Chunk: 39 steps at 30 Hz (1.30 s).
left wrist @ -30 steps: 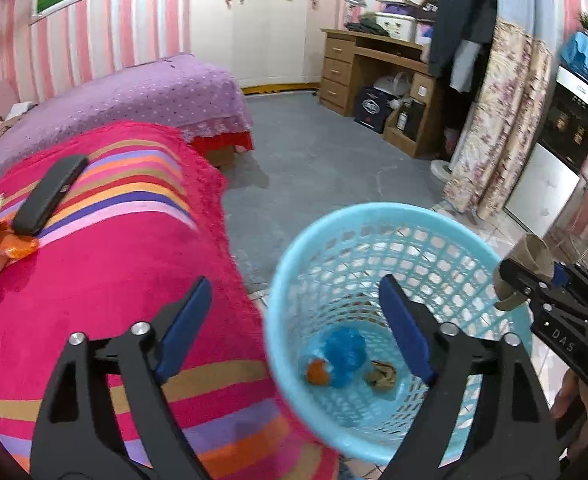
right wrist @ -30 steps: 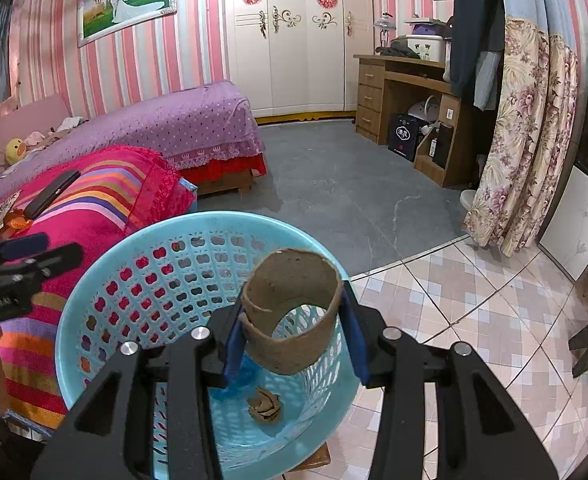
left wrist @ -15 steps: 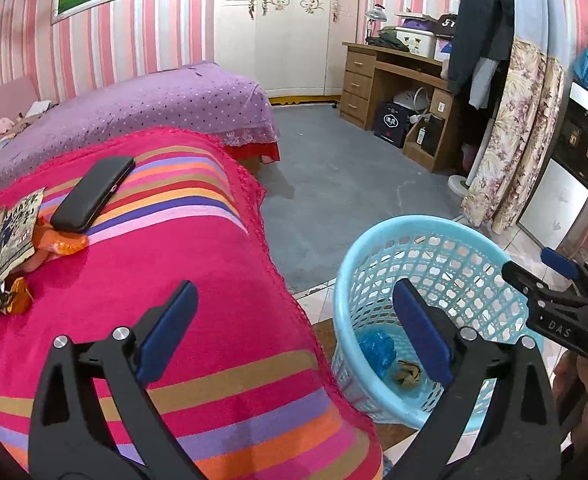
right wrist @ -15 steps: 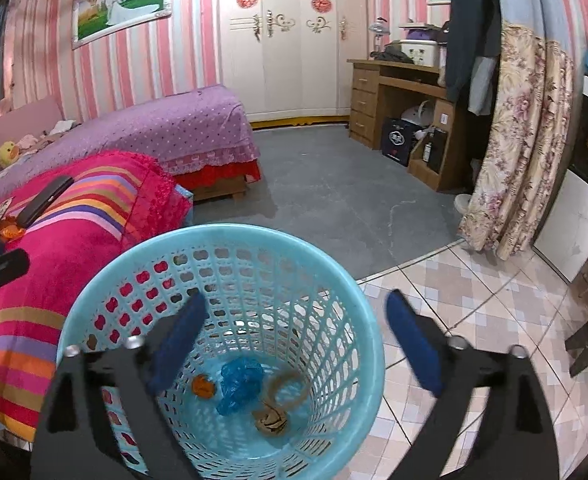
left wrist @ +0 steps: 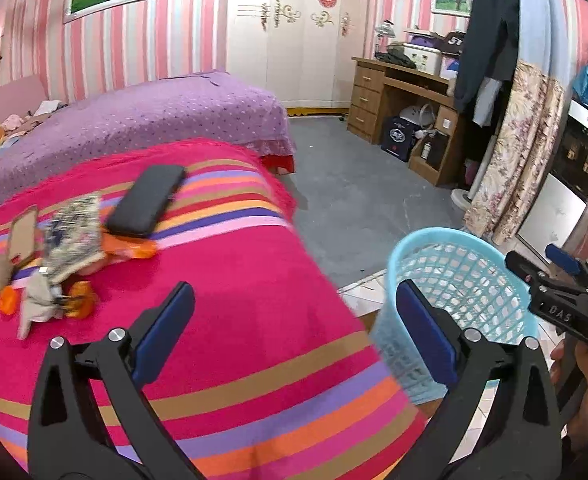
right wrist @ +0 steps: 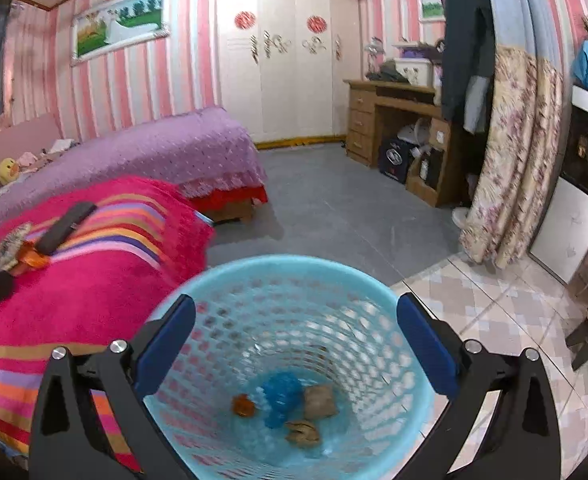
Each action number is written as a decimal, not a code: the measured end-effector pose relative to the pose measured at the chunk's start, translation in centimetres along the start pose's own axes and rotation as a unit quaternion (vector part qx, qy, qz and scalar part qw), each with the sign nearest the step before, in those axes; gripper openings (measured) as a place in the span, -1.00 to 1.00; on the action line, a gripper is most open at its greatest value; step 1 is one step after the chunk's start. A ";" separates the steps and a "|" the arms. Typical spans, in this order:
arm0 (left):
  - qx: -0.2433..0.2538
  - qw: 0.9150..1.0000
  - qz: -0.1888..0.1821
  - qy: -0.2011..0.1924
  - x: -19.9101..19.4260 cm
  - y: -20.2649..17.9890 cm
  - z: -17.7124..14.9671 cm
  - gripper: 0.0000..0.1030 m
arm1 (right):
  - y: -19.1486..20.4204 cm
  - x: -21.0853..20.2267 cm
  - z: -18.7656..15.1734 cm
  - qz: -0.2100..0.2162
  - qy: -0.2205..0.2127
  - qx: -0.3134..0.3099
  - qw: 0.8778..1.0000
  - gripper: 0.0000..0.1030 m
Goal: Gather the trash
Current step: 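Move both tools back over the bedspread toward the orange cup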
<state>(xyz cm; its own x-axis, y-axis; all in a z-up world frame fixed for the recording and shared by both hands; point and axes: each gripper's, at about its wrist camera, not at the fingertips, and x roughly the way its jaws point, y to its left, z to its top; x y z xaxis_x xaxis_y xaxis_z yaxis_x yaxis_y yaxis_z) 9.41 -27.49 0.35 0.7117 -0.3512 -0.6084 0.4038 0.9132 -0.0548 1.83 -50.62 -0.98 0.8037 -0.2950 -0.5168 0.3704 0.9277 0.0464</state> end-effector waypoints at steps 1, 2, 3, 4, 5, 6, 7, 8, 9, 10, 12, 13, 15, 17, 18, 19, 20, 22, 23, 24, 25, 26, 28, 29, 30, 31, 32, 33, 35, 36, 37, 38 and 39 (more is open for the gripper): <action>-0.001 1.000 0.009 0.000 -0.6 1.4 0.0 0.89 | 0.9 -0.3 0.1 0.004 -0.007 -0.002 1.000 0.91; -0.002 1.000 0.013 0.000 -1.0 2.1 -0.1 0.89 | 2.4 -0.7 0.4 0.010 -0.014 -0.006 1.000 0.91; -0.003 1.000 0.017 -0.001 -1.3 3.1 -0.1 0.89 | 3.3 -0.8 0.7 0.015 -0.016 -0.008 1.000 0.91; -0.006 1.000 0.026 0.000 -1.9 4.7 -0.1 0.89 | 4.2 -1.0 0.9 0.020 -0.018 -0.010 1.000 0.91; -0.008 0.999 0.031 -0.001 -2.3 5.9 -0.1 0.89 | 5.6 -1.1 1.2 0.030 -0.020 -0.013 0.999 0.91; -0.010 0.999 0.037 -0.001 -2.5 6.9 -0.1 0.89 | 6.7 -1.1 1.4 0.037 -0.020 -0.016 0.999 0.91; -0.013 0.999 0.047 0.000 -2.9 8.4 -0.2 0.89 | 7.8 -1.2 1.6 0.044 -0.020 -0.020 0.999 0.91; -0.013 0.998 0.057 0.000 -3.1 9.7 -0.1 0.89 | 9.4 -1.2 1.8 0.055 -0.018 -0.026 0.998 0.91; -0.012 0.998 0.066 0.000 -3.4 10.9 -0.2 0.89 | 10.8 -1.1 1.9 0.065 -0.014 -0.031 0.997 0.91; -0.011 0.997 0.080 -0.002 -3.8 12.7 -0.3 0.89 | 11.7 -1.0 2.0 0.072 -0.012 -0.034 0.997 0.91; -0.013 0.995 0.096 -0.007 -4.4 14.9 -0.4 0.89 | 14.6 -0.9 2.2 0.089 -0.009 -0.042 0.995 0.91; -0.017 0.994 0.106 -0.010 -4.7 16.5 -0.5 0.89 | 15.6 -0.9 2.2 0.094 -0.008 -0.044 0.995 0.91; -0.032 0.992 0.121 -0.014 -5.1 19.0 -0.8 0.89 | 18.5 -0.8 2.4 0.112 -0.006 -0.051 0.992 0.91; -0.047 0.989 0.142 -0.016 -5.1 21.8 -1.3 0.89 | 21.2 -0.6 2.5 0.129 0.000 -0.061 0.990 0.91; -0.052 0.987 0.152 -0.013 -5.0 22.8 -1.6 0.89 | 22.3 -0.5 2.5 0.135 0.003 -0.064 0.989 0.91; -0.061 0.986 0.156 -0.007 -4.9 24.2 -1.9 0.89 | 23.5 -0.4 2.4 0.141 0.005 -0.068 0.988 0.91; -0.075 0.986 0.151 -0.001 -4.9 25.6 -2.1 0.89 | 24.9 -0.2 2.4 0.148 0.007 -0.073 0.986 0.91; -0.094 0.985 0.144 0.003 -5.0 27.7 -2.5 0.89 | 27.0 0.3 2.2 0.155 0.012 -0.080 0.985 0.91; -0.098 0.984 0.147 0.004 -5.0 28.5 -2.6 0.89 | 28.4 0.7 2.0 0.160 0.016 -0.086 0.983 0.91; -0.103 0.982 0.156 0.008 -5.0 29.6 -2.8 0.89 | 29.1 0.9 1.9 0.164 0.019 -0.090 0.982 0.91; -0.105 0.981 0.165 0.012 -4.9 30.4 -3.2 0.89 | 30.0 1.2 1.6 0.168 0.025 -0.096 0.981 0.91; -0.107 0.980 0.169 0.016 -4.7 30.9 -3.6 0.89 | 30.9 1.6 1.1 0.171 0.031 -0.106 0.979 0.91; -0.109 0.978 0.177 0.026 -4.4 32.1 -4.4 0.89 | 31.9 2.2 0.5 0.173 0.037 -0.121 0.977 0.91; -0.112 0.976 0.182 0.031 -4.3 32.7 -4.7 0.89 | 32.3 2.5 -0.1 0.172 0.041 -0.127 0.976 0.91; -0.117 0.975 0.185 0.037 -4.0 33.3 -5.1 0.89 | 32.7 3.0 -0.7 0.172 0.048 -0.131 0.975 0.91; -0.122 0.974 0.185 0.042 -3.8 33.7 -5.4 0.89 | 32.7 3.3 -0.8 0.172 0.054 -0.132 0.975 0.91; -0.129 0.974 0.182 0.049 -3.4 34.3 -5.8 0.89 | 33.0 3.9 -1.3 0.175 0.069 -0.133 0.973 0.91; -0.134 0.973 0.181 0.054 -3.1 34.6 -6.0 0.89 | 33.2 4.3 -1.6 0.178 0.082 -0.136 0.971 0.91; -0.143 0.971 0.180 0.064 -2.5 35.3 -6.5 0.89 | 33.5 4.5 -2.0 0.180 0.090 -0.145 0.969 0.91; -0.147 0.971 0.179 0.067 -2.2 35.6 -6.4 0.88 | 33.6 4.6 -2.1 0.178 0.093 -0.150 0.968 0.91; -0.154 0.970 0.176 0.069 -1.9 36.0 -6.5 0.88 | 33.7 4.7 -2.2 0.176 0.095 -0.154 0.968 0.91; -0.158 0.970 0.173 0.071 -1.8 36.1 -6.5 0.88 | 33.7 4.9 -2.4 0.173 0.100 -0.158 0.967 0.91; -0.164 0.970 0.167 0.073 -1.5 36.2 -6.5 0.88 | 33.7 5.1 -2.5 0.171 0.103 -0.160 0.967 0.91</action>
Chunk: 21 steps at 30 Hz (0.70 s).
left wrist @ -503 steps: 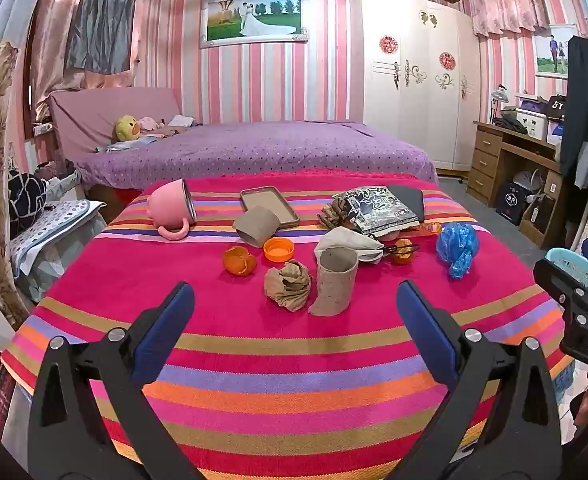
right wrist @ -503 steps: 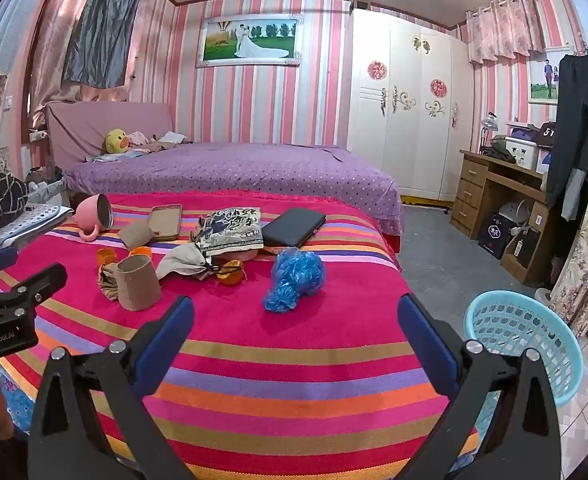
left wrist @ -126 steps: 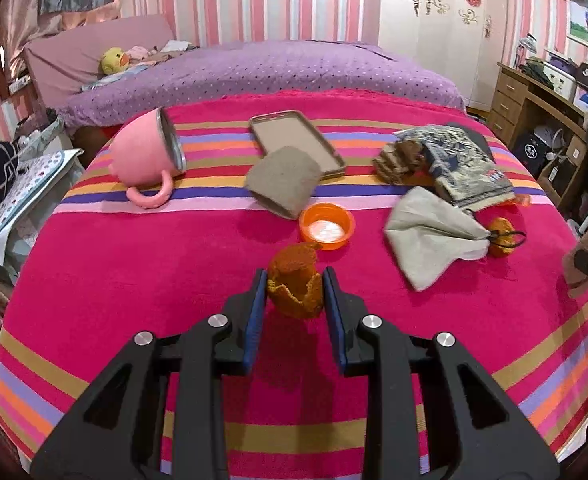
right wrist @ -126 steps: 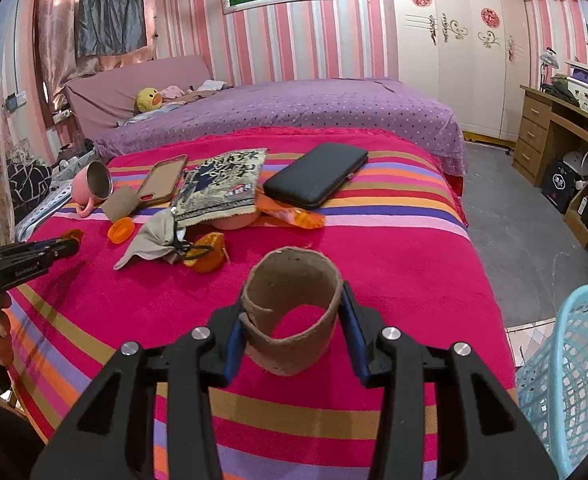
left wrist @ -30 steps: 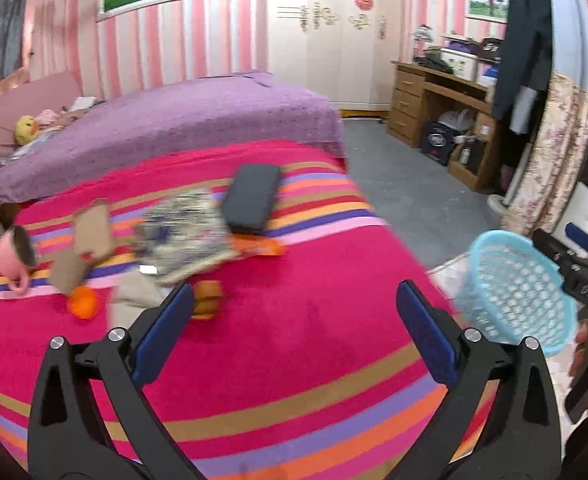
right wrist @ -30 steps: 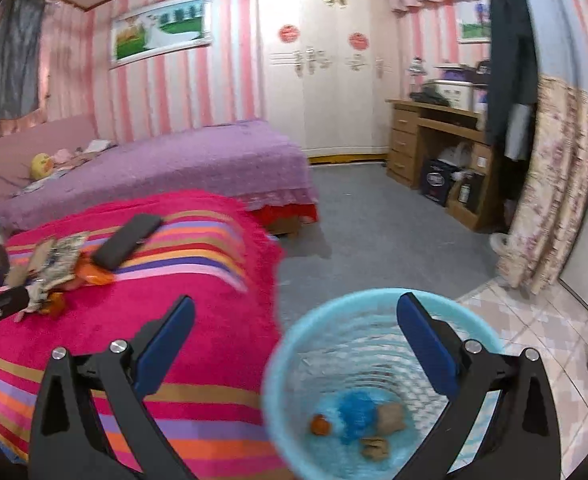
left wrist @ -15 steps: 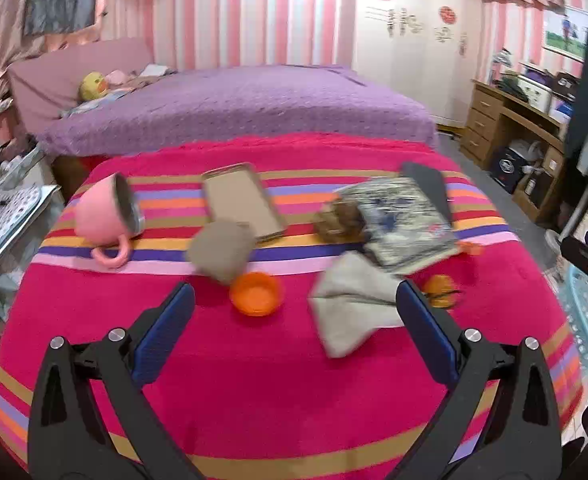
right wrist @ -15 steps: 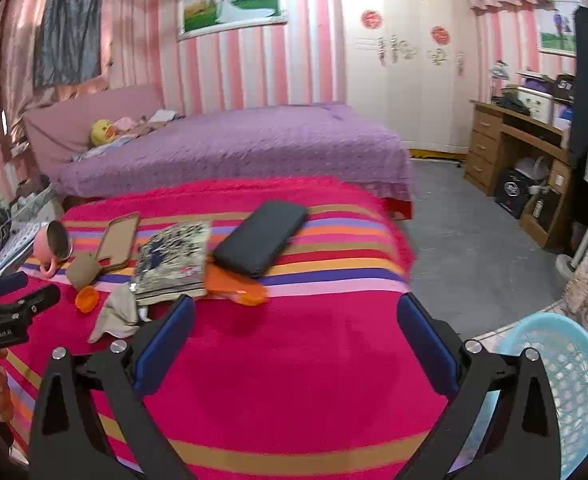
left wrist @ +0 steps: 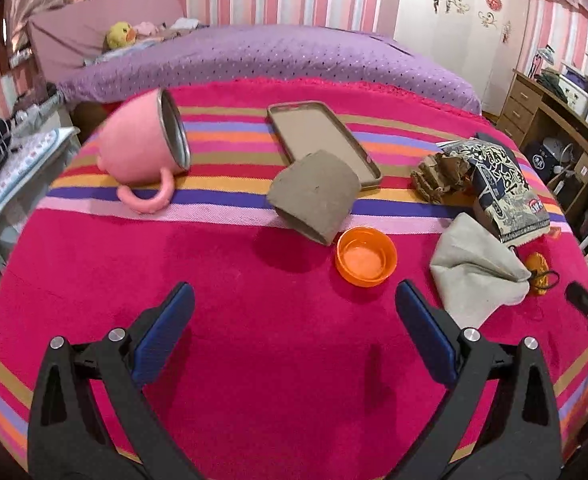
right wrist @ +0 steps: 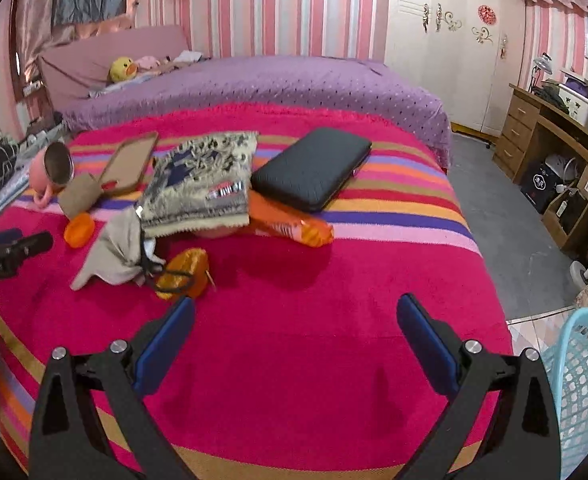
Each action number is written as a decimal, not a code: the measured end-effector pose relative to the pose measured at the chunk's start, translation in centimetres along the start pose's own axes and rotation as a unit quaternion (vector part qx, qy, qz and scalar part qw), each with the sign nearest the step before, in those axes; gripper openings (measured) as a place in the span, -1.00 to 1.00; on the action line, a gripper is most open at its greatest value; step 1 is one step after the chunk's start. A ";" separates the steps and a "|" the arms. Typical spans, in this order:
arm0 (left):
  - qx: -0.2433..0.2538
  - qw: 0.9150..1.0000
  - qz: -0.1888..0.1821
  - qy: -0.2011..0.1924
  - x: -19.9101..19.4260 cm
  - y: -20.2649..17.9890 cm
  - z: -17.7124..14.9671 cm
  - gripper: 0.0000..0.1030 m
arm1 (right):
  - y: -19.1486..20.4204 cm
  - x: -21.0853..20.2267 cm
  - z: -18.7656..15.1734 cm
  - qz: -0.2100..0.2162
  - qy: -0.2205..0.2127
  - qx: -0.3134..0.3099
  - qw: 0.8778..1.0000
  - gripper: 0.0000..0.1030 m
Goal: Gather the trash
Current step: 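Move both tools back over the bedspread toward the orange cup, then grasp the orange cup with the left tool while the right tool grasps an orange peel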
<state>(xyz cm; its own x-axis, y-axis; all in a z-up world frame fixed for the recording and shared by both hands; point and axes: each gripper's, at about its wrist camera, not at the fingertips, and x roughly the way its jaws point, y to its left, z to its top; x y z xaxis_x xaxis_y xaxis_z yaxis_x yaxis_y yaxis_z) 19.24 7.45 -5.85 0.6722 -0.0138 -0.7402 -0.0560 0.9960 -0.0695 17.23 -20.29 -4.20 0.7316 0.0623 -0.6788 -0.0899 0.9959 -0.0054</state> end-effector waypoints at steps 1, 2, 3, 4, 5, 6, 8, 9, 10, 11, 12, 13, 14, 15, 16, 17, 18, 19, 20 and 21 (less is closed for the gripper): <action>-0.006 1.000 -0.009 0.005 0.3 -0.1 0.0 0.86 | -0.1 0.1 -0.1 -0.002 0.003 -0.001 1.000 0.91; -0.009 1.000 -0.016 0.009 0.5 -0.3 0.0 0.81 | -0.1 0.3 -0.2 -0.003 0.009 -0.002 1.000 0.91; -0.008 1.000 -0.020 0.011 0.7 -0.7 0.1 0.79 | -0.2 0.4 -0.3 -0.003 0.012 -0.002 1.000 0.91; -0.005 1.000 -0.020 0.010 0.8 -1.1 0.2 0.75 | -0.3 0.3 -0.4 -0.002 0.014 -0.003 1.000 0.91; -0.003 1.000 -0.018 0.009 1.0 -1.4 0.3 0.71 | -0.3 0.3 -0.5 -0.003 0.015 -0.006 1.000 0.91; -0.001 1.000 -0.018 0.007 1.1 -1.7 0.4 0.69 | -0.3 0.3 -0.6 -0.005 0.015 -0.009 1.000 0.91; 0.002 1.000 -0.024 0.014 1.7 -2.5 0.6 0.60 | -0.6 0.3 -0.7 -0.009 0.015 -0.013 1.000 0.91; 0.006 1.000 -0.023 0.019 2.2 -3.0 0.6 0.58 | -0.7 0.3 -0.7 -0.008 0.015 -0.011 1.000 0.91; 0.013 1.000 -0.015 0.022 2.6 -3.4 0.7 0.50 | -0.9 0.3 -0.7 -0.006 0.016 -0.008 1.000 0.91; 0.021 1.000 -0.006 0.022 2.9 -3.9 0.9 0.41 | -1.2 0.4 -0.7 -0.001 0.016 -0.002 1.000 0.91; 0.027 0.999 -0.001 0.023 3.2 -4.1 1.0 0.35 | -1.3 0.4 -0.7 0.004 0.015 0.002 1.000 0.91; 0.030 0.999 -0.001 0.027 3.7 -4.4 1.1 0.28 | -1.4 0.3 -0.6 0.007 0.013 0.005 1.000 0.91; 0.029 0.999 0.000 0.024 3.6 -4.6 1.1 0.25 | -1.3 0.2 -0.6 0.011 0.010 0.005 1.000 0.91; 0.029 0.999 -0.001 0.022 3.6 -4.6 1.2 0.22 | -1.2 0.1 -0.6 0.012 0.008 0.004 1.000 0.91; 0.032 0.999 -0.003 0.021 3.5 -4.8 1.1 0.12 | -1.1 0.1 -0.6 0.013 0.006 0.003 1.000 0.91; 0.036 0.999 -0.004 0.018 3.4 -4.9 1.1 -0.02 | -0.9 0.2 -0.6 0.015 0.005 0.004 1.000 0.91; 0.039 0.999 -0.006 0.017 3.3 -5.0 1.0 -0.10 | -0.8 0.3 -0.6 0.018 0.005 0.004 1.000 0.91; 0.043 0.999 -0.009 0.015 3.2 -5.2 0.9 -0.25 | -0.6 0.4 -0.5 0.021 0.005 0.004 1.000 0.91; 0.046 0.999 -0.012 0.014 3.1 -5.2 0.9 -0.24 | -0.4 0.3 -0.5 0.022 0.004 0.002 1.000 0.91; 0.047 0.999 -0.014 0.014 3.0 -5.2 0.7 -0.24 | -0.1 0.4 -0.5 0.024 0.003 0.000 1.000 0.91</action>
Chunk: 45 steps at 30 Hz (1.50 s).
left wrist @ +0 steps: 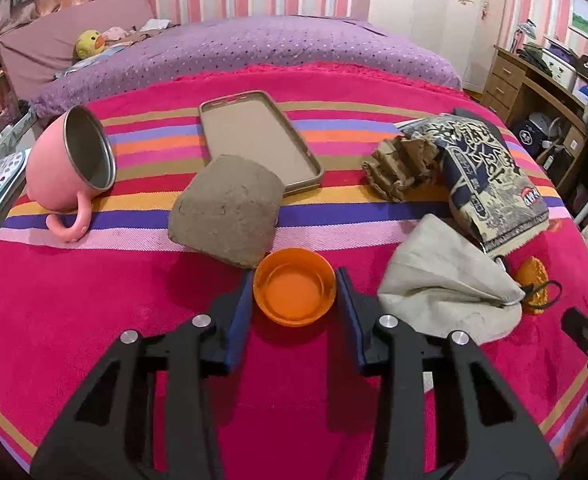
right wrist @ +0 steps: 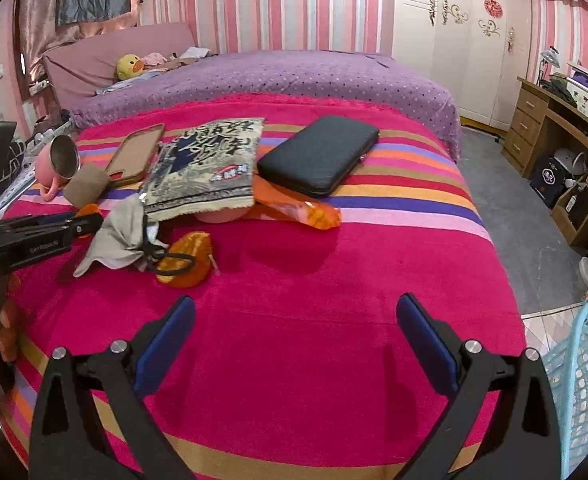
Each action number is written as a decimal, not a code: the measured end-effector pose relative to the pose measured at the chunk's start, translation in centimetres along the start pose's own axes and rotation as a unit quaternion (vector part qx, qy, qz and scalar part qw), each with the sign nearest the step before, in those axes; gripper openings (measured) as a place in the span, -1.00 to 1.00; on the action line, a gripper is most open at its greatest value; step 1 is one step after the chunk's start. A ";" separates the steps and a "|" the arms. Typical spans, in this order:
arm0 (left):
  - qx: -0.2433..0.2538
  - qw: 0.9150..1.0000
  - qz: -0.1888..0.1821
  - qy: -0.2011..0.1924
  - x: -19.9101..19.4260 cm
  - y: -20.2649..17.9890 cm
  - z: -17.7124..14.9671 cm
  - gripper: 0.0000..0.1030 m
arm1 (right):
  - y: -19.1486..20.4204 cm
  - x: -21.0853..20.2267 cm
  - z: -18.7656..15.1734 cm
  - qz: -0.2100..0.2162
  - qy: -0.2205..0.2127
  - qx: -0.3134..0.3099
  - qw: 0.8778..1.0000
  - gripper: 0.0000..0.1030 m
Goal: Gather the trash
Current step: 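Grasp the orange cup with the left tool while the right tool grasps an orange peel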
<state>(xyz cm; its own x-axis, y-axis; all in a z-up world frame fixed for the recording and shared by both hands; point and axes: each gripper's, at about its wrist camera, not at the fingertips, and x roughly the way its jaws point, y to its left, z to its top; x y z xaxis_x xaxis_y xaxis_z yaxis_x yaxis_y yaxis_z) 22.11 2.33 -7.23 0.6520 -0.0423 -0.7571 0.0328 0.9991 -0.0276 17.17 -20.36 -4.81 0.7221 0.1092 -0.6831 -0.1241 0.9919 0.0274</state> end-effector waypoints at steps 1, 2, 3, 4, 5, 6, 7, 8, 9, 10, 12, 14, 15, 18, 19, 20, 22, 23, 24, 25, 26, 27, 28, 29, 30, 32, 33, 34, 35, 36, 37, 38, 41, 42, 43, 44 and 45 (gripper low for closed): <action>-0.001 1.000 -0.003 -0.001 -0.1 0.1 -0.1 -0.24 | 0.2 0.0 0.0 0.001 0.000 -0.001 1.000 0.91; -0.003 1.000 -0.004 -0.001 -0.3 0.2 -0.1 -0.24 | 0.5 0.2 0.0 0.005 0.000 -0.002 1.000 0.91; -0.005 1.000 -0.004 0.000 -0.5 0.3 -0.3 -0.24 | 0.8 0.3 0.0 0.013 0.003 -0.002 1.000 0.91; -0.008 1.000 -0.003 0.000 -0.7 0.5 -0.4 -0.24 | 0.9 0.4 0.0 0.016 0.005 -0.001 1.000 0.90; -0.009 1.000 0.000 0.001 -0.9 0.7 -0.6 -0.24 | 1.3 0.6 0.0 0.021 0.009 -0.002 1.000 0.90; -0.011 1.000 0.003 0.002 -1.3 1.0 -0.9 -0.24 | 1.6 0.6 0.0 0.023 0.010 -0.003 1.000 0.89; -0.011 1.000 0.006 0.002 -1.5 1.2 -1.0 -0.24 | 1.9 0.8 0.1 0.024 0.011 -0.006 1.000 0.89; -0.011 1.000 0.008 0.001 -1.8 1.4 -1.1 -0.24 | 2.3 1.0 0.3 0.027 0.012 -0.009 1.000 0.89; -0.010 1.000 0.010 -0.001 -2.1 1.6 -1.2 -0.24 | 2.7 1.2 0.5 0.031 0.013 -0.011 0.999 0.88; -0.011 1.000 0.011 -0.003 -2.3 1.7 -1.2 -0.24 | 3.3 1.6 0.7 0.034 0.018 -0.017 0.999 0.76; -0.015 1.000 0.010 -0.006 -2.6 1.9 -1.1 -0.24 | 4.4 2.3 0.9 0.034 0.029 -0.027 0.999 0.44; -0.020 1.000 0.010 -0.005 -2.6 2.2 -1.0 -0.24 | 4.9 3.2 1.3 0.040 0.036 -0.030 0.998 0.24; -0.022 1.000 0.009 -0.004 -2.5 2.3 -0.9 -0.24 | 5.0 3.4 1.5 0.041 0.035 -0.030 0.998 0.15; -0.020 1.000 0.007 -0.005 -2.6 2.3 -0.8 -0.24 | 5.3 4.0 2.0 0.056 0.033 -0.028 0.997 -0.23; -0.018 1.000 0.010 -0.006 -2.7 2.4 -0.8 -0.24 | 5.2 4.1 2.0 0.065 0.033 -0.026 0.997 -0.39; -0.016 1.000 0.015 -0.007 -2.8 2.4 -0.9 -0.24 | 5.0 4.1 2.1 0.070 0.032 -0.022 0.997 -0.41; -0.017 1.000 0.019 -0.010 -3.0 2.5 -0.8 -0.24 | 4.6 3.9 2.1 0.076 0.029 -0.020 0.997 -0.45; -0.019 1.000 0.018 -0.011 -3.0 2.7 -0.8 -0.24 | 4.3 3.8 1.9 0.069 0.029 -0.025 0.997 -0.45; -0.022 1.000 0.017 -0.011 -3.1 2.9 -0.7 -0.24 | 4.0 3.6 1.8 0.062 0.030 -0.030 0.997 -0.45; -0.026 0.999 0.016 -0.012 -3.2 3.1 -0.7 -0.24 | 3.5 3.3 1.5 0.057 0.030 -0.030 0.997 -0.45; -0.029 0.999 0.015 -0.013 -3.3 3.2 -0.6 -0.24 | 3.1 3.2 1.4 0.054 0.031 -0.029 0.998 -0.45; -0.030 0.999 0.015 -0.014 -3.3 3.3 -0.6 -0.24 | 2.6 2.9 1.2 0.052 0.032 -0.026 0.998 -0.45; -0.031 0.999 0.014 -0.015 -3.4 3.3 -0.6 -0.24 | 1.9 2.7 1.0 0.050 0.032 -0.021 0.998 -0.45; -0.031 0.999 0.014 -0.016 -3.5 3.2 -0.6 -0.24 | 1.2 2.4 0.9 0.048 0.032 -0.015 0.998 -0.45; -0.031 0.999 0.014 -0.018 -3.6 3.2 -0.6 -0.24 | 0.6 2.2 0.7 0.047 0.031 -0.011 0.998 -0.45; -0.029 0.999 0.014 -0.021 -3.7 2.9 -0.7 -0.24 | -0.2 1.8 0.6 0.040 0.026 -0.006 0.999 -0.45; -0.028 0.999 0.014 -0.022 -3.8 2.7 -0.7 -0.24 | -0.6 1.7 0.5 0.038 0.025 -0.004 0.999 -0.45; -0.025 0.999 0.015 -0.024 -3.8 2.5 -0.7 -0.24 | -0.9 1.6 0.5 0.037 0.022 -0.002 0.999 -0.45; -0.023 0.999 0.015 -0.025 -3.8 2.4 -0.8 -0.24 | -1.2 1.5 0.4 0.037 0.017 0.001 0.999 -0.45; -0.021 0.999 0.017 -0.026 -3.9 2.1 -0.8 -0.24 | -1.4 1.4 0.4 0.038 0.014 0.002 0.999 -0.45; -0.020 0.999 0.019 -0.027 -3.9 2.0 -0.9 -0.24 | -1.6 1.3 0.4 0.039 0.010 0.003 0.999 -0.45; -0.019 0.999 0.020 -0.029 -3.9 1.9 -1.0 -0.24 | -1.7 1.2 0.4 0.040 0.005 0.003 0.999 -0.45; -0.025 0.999 0.016 -0.032 -4.1 1.6 -1.2 -0.24 | -1.9 0.8 0.5 0.042 -0.010 0.002 0.999 -0.45; -0.028 0.999 0.014 -0.033 -4.2 1.5 -1.2 -0.24 | -2.0 0.6 0.5 0.043 -0.014 0.002 0.999 -0.45; -0.030 0.999 0.013 -0.034 -4.3 1.5 -1.3 -0.24 | -2.1 0.4 0.5 0.043 -0.018 0.002 0.999 -0.45; -0.033 0.999 0.010 -0.036 -4.5 1.4 -1.3 -0.24 | -2.2 0.2 0.5 0.042 -0.022 0.001 0.999 -0.45; -0.035 0.999 0.008 -0.037 -4.7 1.2 -1.4 -0.24 | -2.3 0.0 0.5 0.041 -0.026 -0.001 0.999 -0.45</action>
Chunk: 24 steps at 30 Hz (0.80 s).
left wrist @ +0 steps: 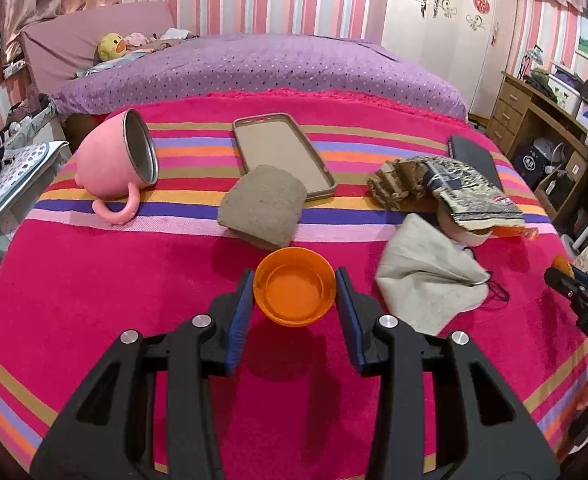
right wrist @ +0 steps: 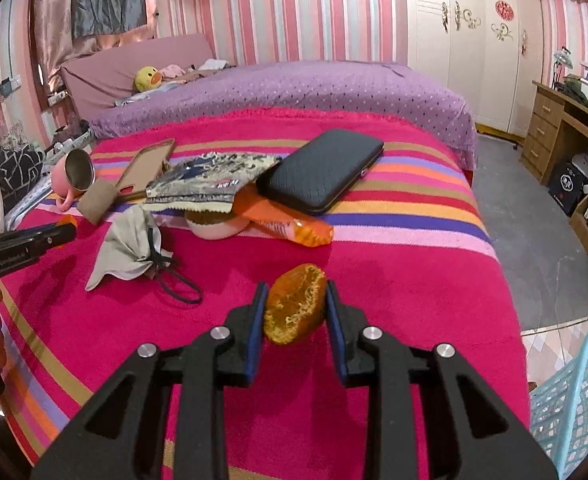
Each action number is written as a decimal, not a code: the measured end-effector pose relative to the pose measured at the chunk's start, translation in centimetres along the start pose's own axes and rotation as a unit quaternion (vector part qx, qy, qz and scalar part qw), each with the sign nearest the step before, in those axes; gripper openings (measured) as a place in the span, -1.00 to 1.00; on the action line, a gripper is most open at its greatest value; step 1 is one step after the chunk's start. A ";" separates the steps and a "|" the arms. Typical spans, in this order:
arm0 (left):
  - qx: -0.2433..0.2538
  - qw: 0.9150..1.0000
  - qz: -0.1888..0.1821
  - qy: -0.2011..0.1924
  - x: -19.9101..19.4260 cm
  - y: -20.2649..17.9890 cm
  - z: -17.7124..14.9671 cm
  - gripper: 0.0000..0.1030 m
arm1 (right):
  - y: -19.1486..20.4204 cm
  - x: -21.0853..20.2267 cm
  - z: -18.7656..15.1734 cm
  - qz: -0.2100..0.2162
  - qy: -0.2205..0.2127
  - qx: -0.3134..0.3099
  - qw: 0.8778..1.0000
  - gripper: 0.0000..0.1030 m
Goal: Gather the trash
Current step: 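Grasp the orange cup with the left tool while the right tool grasps an orange peel, then carry the orange cup and peel to the blue basket while opening both tools over it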
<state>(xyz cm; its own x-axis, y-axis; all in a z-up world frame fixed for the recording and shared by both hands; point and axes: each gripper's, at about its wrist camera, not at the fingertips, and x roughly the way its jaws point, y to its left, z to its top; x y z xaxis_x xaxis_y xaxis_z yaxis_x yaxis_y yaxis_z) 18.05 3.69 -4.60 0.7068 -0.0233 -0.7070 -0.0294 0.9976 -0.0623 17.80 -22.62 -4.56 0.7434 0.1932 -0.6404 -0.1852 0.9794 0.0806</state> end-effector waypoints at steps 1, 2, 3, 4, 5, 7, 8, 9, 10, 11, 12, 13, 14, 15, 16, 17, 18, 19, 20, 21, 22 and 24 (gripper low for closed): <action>0.000 1.000 0.001 -0.003 -0.2 -0.2 -0.1 -0.24 | -0.1 -0.2 0.0 -0.002 -0.005 -0.001 1.000 -0.45; 0.001 1.000 0.003 -0.006 -0.3 -0.4 -0.1 -0.24 | -0.2 -0.4 0.0 -0.003 -0.009 -0.002 1.000 -0.45; 0.001 1.000 0.004 -0.009 -0.5 -0.6 -0.1 -0.24 | -0.3 -0.7 -0.1 -0.004 -0.012 -0.001 1.000 -0.45; 0.000 1.000 0.002 -0.012 -0.7 -0.9 -0.2 -0.24 | -0.4 -0.9 -0.1 -0.004 -0.015 -0.001 1.000 -0.45; -0.001 1.000 0.000 -0.016 -1.0 -1.2 -0.2 -0.24 | -0.6 -1.1 -0.2 -0.004 -0.018 0.000 1.000 -0.45; 0.000 1.000 -0.001 -0.025 -1.6 -1.9 -0.3 -0.24 | -1.0 -1.4 -0.3 -0.006 -0.022 -0.001 1.000 -0.45; 0.002 1.000 0.001 -0.031 -1.9 -2.4 -0.4 -0.24 | -1.1 -1.6 -0.3 -0.006 -0.023 -0.001 1.000 -0.45; 0.005 0.999 0.001 -0.035 -2.1 -2.9 -0.5 -0.24 | -1.3 -1.7 -0.4 -0.007 -0.025 -0.001 1.000 -0.45; 0.007 0.999 0.001 -0.037 -2.3 -3.3 -0.5 -0.24 | -1.6 -2.0 -0.5 -0.006 -0.027 0.001 1.000 -0.45; 0.008 0.999 0.000 -0.039 -2.5 -3.8 -0.7 -0.24 | -1.8 -2.1 -0.6 -0.006 -0.029 0.002 1.000 -0.45; 0.010 0.999 0.000 -0.040 -2.6 -4.2 -0.8 -0.24 | -2.1 -2.3 -0.7 -0.007 -0.030 0.003 1.000 -0.45; 0.013 0.999 -0.001 -0.041 -2.7 -4.6 -0.9 -0.24 | -2.4 -2.5 -0.8 -0.007 -0.032 0.004 0.999 -0.45; 0.015 0.999 -0.003 -0.041 -2.8 -5.0 -1.0 -0.24 | -2.7 -2.7 -0.8 -0.007 -0.034 0.006 0.999 -0.45; 0.015 0.999 -0.006 -0.041 -2.9 -5.5 -1.0 -0.24 | -3.0 -2.9 -0.9 -0.007 -0.036 0.008 0.999 -0.45; 0.016 0.999 -0.009 -0.041 -3.1 -5.9 -1.0 -0.24 | -3.2 -3.1 -0.9 -0.007 -0.038 0.009 0.999 -0.45; 0.016 0.999 -0.010 -0.044 -3.3 -6.3 -1.0 -0.24 | -3.6 -3.4 -1.0 -0.006 -0.040 0.010 0.999 -0.45; 0.016 0.999 -0.010 -0.047 -3.5 -6.6 -1.0 -0.24 | -3.8 -3.6 -1.0 -0.005 -0.042 0.012 0.999 -0.45; 0.018 0.998 -0.009 -0.052 -3.9 -7.1 -0.9 -0.24 | -4.0 -3.8 -1.1 -0.004 -0.043 0.013 0.999 -0.45; 0.021 0.998 -0.008 -0.058 -4.3 -7.8 -0.9 -0.24 | -4.4 -4.2 -1.2 -0.002 -0.046 0.014 0.999 -0.45; 0.025 0.998 -0.006 -0.062 -4.6 -8.4 -0.9 -0.24 | -4.7 -4.5 -1.3 -0.001 -0.049 0.015 0.999 -0.45; 0.032 0.997 -0.004 -0.070 -5.2 -9.4 -0.9 -0.24 | -4.8 -4.6 -1.4 0.000 -0.050 0.016 0.999 -0.45; 0.042 0.996 -0.002 -0.074 -5.8 -10.7 -1.1 -0.24 | -5.8 -5.1 -1.7 0.001 -0.052 0.024 0.998 -0.45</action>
<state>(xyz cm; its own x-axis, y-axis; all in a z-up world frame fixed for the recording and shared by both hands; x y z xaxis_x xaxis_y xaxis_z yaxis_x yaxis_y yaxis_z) 13.54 -6.90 -0.60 0.8040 -0.0237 -0.5942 0.0283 0.9996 -0.0016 13.99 -29.36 -3.02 0.8060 0.1981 -0.5578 -0.1581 0.9801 0.1196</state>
